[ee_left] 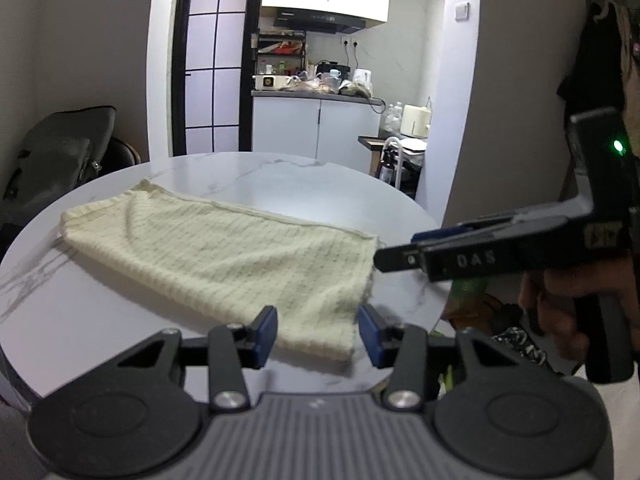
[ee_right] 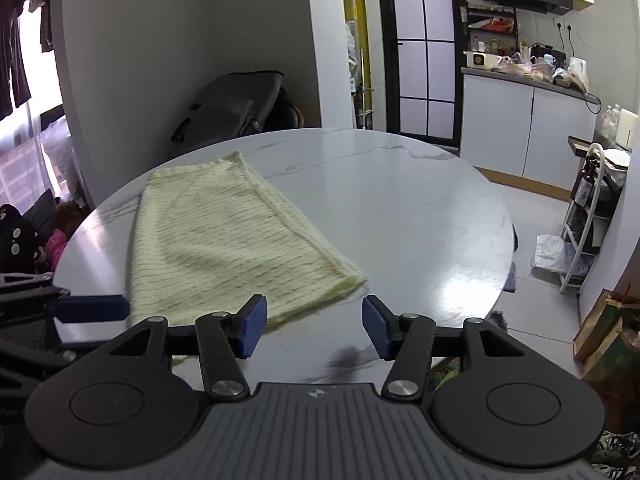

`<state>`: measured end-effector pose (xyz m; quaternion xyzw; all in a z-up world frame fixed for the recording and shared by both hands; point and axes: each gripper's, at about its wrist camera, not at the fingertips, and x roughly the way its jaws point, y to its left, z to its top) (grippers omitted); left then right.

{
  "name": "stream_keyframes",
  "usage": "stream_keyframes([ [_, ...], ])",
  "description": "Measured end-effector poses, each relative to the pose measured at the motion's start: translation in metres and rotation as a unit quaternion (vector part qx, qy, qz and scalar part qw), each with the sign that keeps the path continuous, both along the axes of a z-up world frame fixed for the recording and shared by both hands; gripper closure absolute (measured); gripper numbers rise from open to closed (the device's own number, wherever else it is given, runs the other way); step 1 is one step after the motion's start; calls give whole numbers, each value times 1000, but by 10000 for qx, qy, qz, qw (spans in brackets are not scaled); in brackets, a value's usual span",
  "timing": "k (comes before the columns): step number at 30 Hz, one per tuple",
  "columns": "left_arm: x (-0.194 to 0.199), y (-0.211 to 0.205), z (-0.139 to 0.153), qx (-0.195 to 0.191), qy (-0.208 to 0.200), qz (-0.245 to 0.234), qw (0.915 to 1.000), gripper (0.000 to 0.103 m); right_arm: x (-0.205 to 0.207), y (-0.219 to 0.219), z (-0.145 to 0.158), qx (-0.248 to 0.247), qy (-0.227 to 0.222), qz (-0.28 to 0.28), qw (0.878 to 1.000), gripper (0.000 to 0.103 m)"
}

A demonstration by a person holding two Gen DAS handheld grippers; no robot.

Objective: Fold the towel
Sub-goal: 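Move the left gripper to the folded towel's end and close on it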

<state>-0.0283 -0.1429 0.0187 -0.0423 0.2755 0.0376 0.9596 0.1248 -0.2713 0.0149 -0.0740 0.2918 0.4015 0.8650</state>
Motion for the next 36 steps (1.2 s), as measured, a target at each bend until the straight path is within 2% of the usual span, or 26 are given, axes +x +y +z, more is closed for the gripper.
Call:
stream_keyframes([
  [6, -2, -9, -2, 33, -226, 301, 9993, 54, 12, -4, -6, 35, 22, -55, 10000, 45],
  [13, 3, -18, -8, 18, -161, 265, 9995, 54, 21, -6, -8, 84, -28, -35, 10000, 45],
  [26, -1, -19, -10, 243, -29, 290, 9993, 54, 39, 14, -13, 117, -1, 198, 9997, 45],
  [30, -4, -21, -14, 291, -90, 277, 9992, 55, 35, 21, -16, -51, -200, 301, 9993, 46],
  [32, -4, -23, -14, 376, -70, 248, 9990, 55, 34, 22, -15, -96, -208, 301, 9993, 48],
  [34, -3, -24, -14, 446, -53, 233, 9987, 56, 33, 22, -15, -87, -223, 334, 9992, 56],
  [36, -4, -25, -14, 481, -57, 291, 9984, 62, 31, 20, -15, -67, -233, 368, 9990, 63],
])
